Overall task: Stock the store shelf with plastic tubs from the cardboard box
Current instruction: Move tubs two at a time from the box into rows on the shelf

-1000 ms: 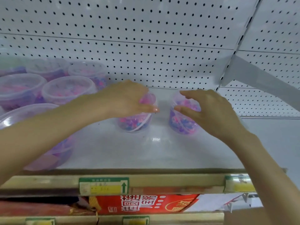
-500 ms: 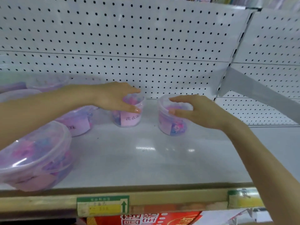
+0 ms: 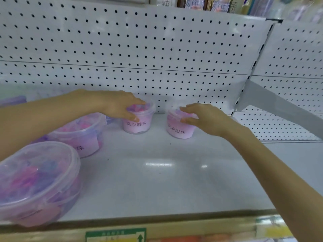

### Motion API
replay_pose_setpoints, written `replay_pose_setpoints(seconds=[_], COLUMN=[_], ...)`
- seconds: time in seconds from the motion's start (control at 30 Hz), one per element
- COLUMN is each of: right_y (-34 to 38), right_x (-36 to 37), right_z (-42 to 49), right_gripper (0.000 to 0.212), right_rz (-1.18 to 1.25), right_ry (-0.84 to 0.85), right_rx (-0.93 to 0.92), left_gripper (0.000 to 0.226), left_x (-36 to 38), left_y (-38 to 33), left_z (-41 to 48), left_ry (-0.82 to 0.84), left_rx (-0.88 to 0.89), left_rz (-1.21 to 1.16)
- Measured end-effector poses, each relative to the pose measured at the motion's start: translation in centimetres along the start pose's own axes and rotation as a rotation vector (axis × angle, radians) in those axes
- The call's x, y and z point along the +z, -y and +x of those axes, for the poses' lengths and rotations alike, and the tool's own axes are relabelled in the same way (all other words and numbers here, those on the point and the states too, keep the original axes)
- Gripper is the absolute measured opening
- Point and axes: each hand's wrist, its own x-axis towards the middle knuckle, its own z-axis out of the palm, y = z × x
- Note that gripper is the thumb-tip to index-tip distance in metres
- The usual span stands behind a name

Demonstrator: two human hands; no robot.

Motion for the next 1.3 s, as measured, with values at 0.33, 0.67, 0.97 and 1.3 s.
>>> replay_pose_setpoints(seconds=[0.33,0.67,0.97,1.3], right_y=[-0.1,1.1,0.8,1.3], right_x=[0.4,1.7,2.6,0.5], right_z=[4.5,4.5,4.4,-5.7], right_gripper=[0.045,0.042,0.039,0.055], right_rz=[0.106,0.219,0.25,-0.116], right_ry=[0.049,-0.128,-0.158,-0.261], right_rx=[0.014,0.056,0.06,0.093], left_gripper=[0.066,0.065,0.072,0.07], left_x=[0.4,0.8,2.4,0.5], left_y=[2.4,3.1,4.0,-2.9], left_z=[1.2,2.2,2.4,0.0], left_ry=[-0.06,-0.057,-0.078,-0.34], left_rx=[-0.072,-0.065,-0.025,0.19], left_rz=[0.118,0.081,0.079,0.17])
